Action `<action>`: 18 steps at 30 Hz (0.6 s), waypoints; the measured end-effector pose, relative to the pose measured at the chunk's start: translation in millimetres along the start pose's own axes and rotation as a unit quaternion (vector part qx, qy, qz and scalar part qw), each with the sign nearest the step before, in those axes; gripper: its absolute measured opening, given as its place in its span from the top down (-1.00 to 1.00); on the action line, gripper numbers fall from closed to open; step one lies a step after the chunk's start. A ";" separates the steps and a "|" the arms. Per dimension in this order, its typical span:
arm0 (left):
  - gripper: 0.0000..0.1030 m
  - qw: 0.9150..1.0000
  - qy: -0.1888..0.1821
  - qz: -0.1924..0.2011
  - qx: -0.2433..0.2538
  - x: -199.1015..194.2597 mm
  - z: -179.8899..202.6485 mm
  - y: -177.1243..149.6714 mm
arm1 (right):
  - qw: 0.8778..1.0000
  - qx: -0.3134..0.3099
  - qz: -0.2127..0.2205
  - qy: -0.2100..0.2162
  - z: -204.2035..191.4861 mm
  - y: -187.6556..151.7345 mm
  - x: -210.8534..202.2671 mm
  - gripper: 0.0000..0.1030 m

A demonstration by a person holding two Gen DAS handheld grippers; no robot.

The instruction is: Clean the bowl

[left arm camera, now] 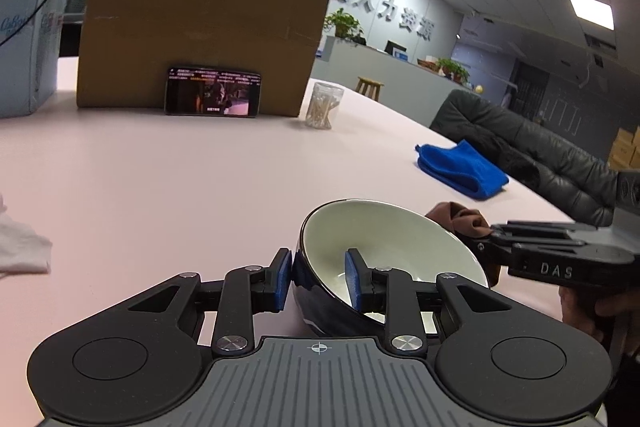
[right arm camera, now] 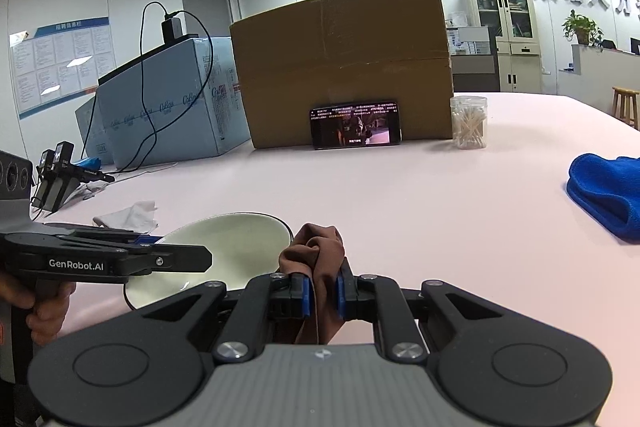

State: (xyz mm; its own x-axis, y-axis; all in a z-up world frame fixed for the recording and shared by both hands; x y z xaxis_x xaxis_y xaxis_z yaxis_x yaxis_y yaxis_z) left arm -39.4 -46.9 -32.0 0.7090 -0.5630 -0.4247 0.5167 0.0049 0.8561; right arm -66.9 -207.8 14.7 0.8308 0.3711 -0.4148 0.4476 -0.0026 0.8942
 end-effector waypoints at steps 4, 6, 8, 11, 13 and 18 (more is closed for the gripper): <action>0.47 0.999 -0.003 0.017 -0.039 -1.9 -4.4 -5.8 | 1.000 -0.001 -0.004 0.008 0.1 -5.6 -10.2 0.71; 0.47 0.999 0.002 0.024 -0.045 -2.0 -3.7 -8.2 | 1.000 0.000 -0.009 0.017 -0.6 -11.0 -19.1 0.71; 0.47 0.999 0.006 0.028 -0.044 -2.1 -2.3 -8.8 | 0.999 -0.002 -0.016 0.028 -4.1 -17.7 -26.8 0.71; 0.47 0.999 0.009 0.030 -0.041 -2.5 -2.3 -9.3 | 0.999 -0.004 -0.023 0.046 -11.0 -23.9 -34.3 0.71; 0.47 0.999 0.012 0.032 -0.037 -2.5 -1.2 -10.2 | 0.998 -0.005 -0.023 0.057 -15.8 -26.3 -37.8 0.71; 0.42 0.998 0.032 0.039 -0.033 -2.2 0.8 -11.4 | 0.998 -0.004 -0.016 0.061 -19.7 -23.0 -35.2 0.70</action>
State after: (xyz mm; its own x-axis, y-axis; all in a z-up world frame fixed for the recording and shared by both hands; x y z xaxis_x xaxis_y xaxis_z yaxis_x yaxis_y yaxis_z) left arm -47.2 -46.3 -40.5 0.7759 -0.5054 -0.3776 0.4886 0.1028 0.8664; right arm -113.0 -202.5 12.1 0.7691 0.4814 -0.4204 0.4704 0.0189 0.8822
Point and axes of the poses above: each gripper's, at about its wrist camera, not at the fingertips, and x roughly the way its jaws point, z to its right, y to its top, the point moved 2 cm from there along x, roughly the way its jaws point, and after that the axes turned 1 degree about -y, right-handed, at the moved point
